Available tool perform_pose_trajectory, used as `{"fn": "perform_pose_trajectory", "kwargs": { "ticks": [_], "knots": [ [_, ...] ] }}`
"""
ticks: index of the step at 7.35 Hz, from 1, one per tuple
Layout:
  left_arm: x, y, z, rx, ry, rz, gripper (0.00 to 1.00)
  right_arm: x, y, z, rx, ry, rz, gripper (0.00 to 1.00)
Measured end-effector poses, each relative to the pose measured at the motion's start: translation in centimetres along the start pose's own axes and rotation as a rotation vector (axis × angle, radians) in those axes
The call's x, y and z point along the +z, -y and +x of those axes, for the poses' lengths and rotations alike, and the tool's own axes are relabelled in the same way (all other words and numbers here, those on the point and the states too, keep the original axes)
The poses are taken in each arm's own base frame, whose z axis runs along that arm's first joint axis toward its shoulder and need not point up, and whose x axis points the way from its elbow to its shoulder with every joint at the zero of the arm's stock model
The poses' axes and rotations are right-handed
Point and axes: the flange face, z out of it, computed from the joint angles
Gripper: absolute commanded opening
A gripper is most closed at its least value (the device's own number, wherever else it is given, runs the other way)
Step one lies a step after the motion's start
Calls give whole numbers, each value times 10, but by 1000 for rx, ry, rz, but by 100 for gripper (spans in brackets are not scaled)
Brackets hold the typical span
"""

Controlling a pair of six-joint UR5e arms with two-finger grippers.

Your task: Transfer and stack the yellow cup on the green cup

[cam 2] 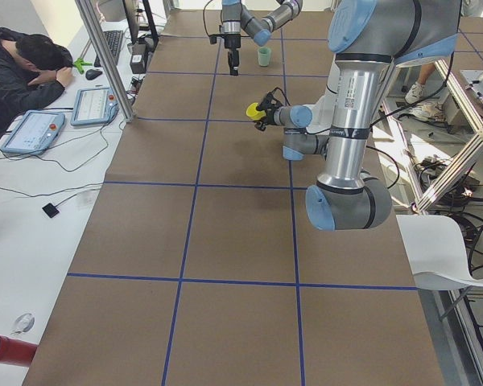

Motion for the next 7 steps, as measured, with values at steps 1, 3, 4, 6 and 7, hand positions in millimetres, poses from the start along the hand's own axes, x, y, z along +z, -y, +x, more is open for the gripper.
{"fn": "perform_pose_trajectory", "kwargs": {
  "ticks": [1,3,4,6,7],
  "knots": [
    [5,-9,16,16,-18,-3,0,15,-8,-15,9,17,-12,98],
    [17,-14,42,44,-43,5,0,44,-17,-28,45,16,-54,98],
    [20,-14,46,50,-46,6,0,55,-15,-36,67,7,-72,97],
    [19,-11,50,127,-64,3,0,66,-14,-53,92,-10,-106,97],
    [19,-5,46,207,-77,-4,0,68,-13,-62,94,-14,-116,97]
  ]
}}
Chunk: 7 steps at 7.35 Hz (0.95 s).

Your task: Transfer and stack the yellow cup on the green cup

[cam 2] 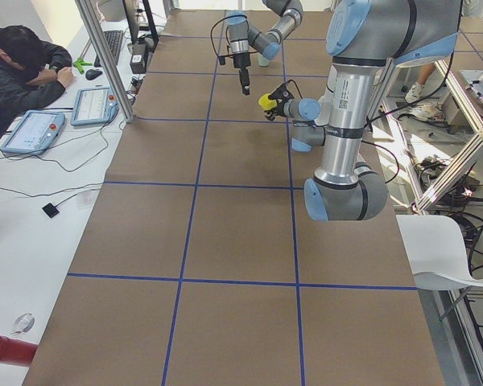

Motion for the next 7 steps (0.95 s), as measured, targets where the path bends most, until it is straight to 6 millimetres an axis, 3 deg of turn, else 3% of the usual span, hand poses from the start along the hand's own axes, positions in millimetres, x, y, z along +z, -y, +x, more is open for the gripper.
{"fn": "perform_pose_trajectory", "kwargs": {
  "ticks": [2,4,7],
  "knots": [
    [4,16,-31,90,-1,-25,0,11,1,-14,11,-33,-28,97],
    [6,30,-63,127,37,-34,0,16,1,-14,15,-48,-43,97],
    [1,41,-82,163,43,-41,0,19,-2,-6,22,-53,-61,89]
  ]
}}
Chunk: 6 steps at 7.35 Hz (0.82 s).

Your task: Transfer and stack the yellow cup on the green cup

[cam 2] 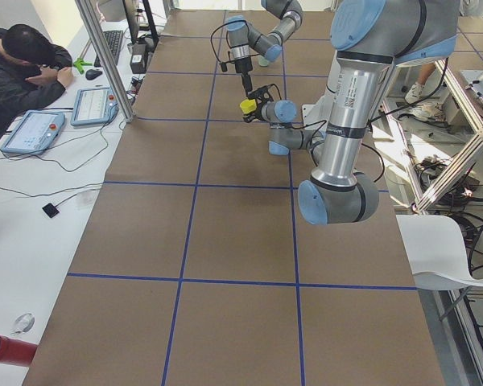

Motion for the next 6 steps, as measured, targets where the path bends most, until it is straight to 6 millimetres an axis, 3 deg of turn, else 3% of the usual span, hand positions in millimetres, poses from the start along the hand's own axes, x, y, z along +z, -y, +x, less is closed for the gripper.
{"fn": "perform_pose_trajectory", "kwargs": {
  "ticks": [2,6],
  "knots": [
    [-1,-1,-1,2,1,-3,0,3,-1,1,2,-3,-1,80],
    [-1,-3,3,-10,-6,-3,0,9,-4,-1,2,-7,-1,73]
  ]
}}
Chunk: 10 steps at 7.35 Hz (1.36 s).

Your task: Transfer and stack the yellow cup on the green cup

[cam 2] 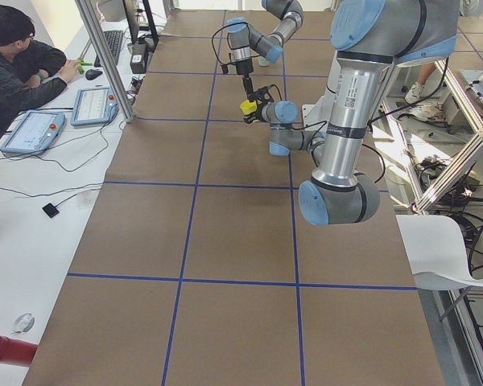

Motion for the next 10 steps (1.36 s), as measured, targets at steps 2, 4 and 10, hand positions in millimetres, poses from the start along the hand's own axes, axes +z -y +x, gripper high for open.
{"fn": "perform_pose_trajectory", "kwargs": {
  "ticks": [2,4,10],
  "knots": [
    [1,2,4,-5,-4,6,0,5,-3,0,3,-2,-8,65],
    [1,1,4,-18,-4,6,0,7,-4,1,9,-5,-10,55],
    [3,-8,11,-39,-14,-7,0,6,-5,1,11,2,-7,56]
  ]
}}
